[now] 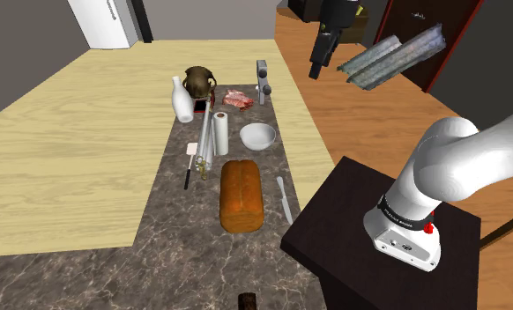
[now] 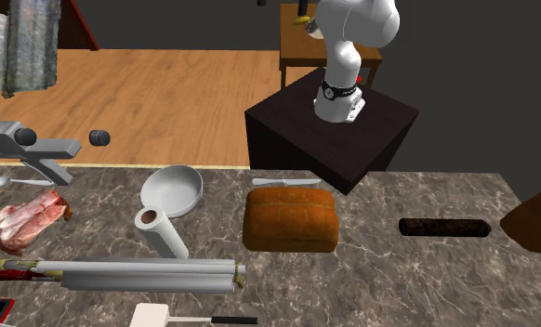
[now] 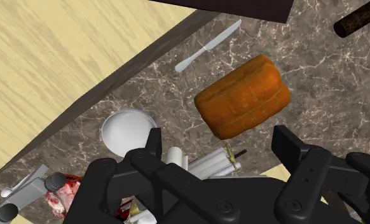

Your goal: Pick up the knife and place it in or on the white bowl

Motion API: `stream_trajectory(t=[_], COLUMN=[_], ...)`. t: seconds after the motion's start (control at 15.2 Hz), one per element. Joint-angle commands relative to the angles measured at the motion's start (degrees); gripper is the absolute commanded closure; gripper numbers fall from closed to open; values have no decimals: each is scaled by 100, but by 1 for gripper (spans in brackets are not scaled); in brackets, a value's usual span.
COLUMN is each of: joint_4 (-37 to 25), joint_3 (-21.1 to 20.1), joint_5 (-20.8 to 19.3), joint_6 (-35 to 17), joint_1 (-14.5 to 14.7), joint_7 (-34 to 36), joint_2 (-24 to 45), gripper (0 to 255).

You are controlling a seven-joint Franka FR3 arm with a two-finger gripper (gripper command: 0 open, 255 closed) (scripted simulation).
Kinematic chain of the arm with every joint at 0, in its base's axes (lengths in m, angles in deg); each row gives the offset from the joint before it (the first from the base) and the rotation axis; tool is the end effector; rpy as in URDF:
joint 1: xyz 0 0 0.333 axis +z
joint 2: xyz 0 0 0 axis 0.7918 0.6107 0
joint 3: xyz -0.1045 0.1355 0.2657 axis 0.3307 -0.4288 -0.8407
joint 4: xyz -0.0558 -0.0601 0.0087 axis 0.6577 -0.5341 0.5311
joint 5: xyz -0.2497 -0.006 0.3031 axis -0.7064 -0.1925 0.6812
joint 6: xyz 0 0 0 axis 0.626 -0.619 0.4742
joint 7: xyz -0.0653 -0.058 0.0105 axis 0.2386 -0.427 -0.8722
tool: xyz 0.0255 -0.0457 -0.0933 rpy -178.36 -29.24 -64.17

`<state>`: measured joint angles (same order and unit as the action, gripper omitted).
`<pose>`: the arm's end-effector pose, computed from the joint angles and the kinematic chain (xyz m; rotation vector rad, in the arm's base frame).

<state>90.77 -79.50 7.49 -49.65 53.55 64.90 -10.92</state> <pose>0.3248 0.0143 0.5991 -3.1170 -0.2634 -0.1667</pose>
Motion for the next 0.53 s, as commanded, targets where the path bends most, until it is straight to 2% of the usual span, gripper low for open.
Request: stream_trajectory(t=[0.0,0.46], joint_4=[0,1246], joint_3=[0,-560], joint_5=[0,167], joint_6=[0,-1118], joint_1=[0,-213], joint_7=[0,1194], joint_2=[0,25], gripper=[0,0])
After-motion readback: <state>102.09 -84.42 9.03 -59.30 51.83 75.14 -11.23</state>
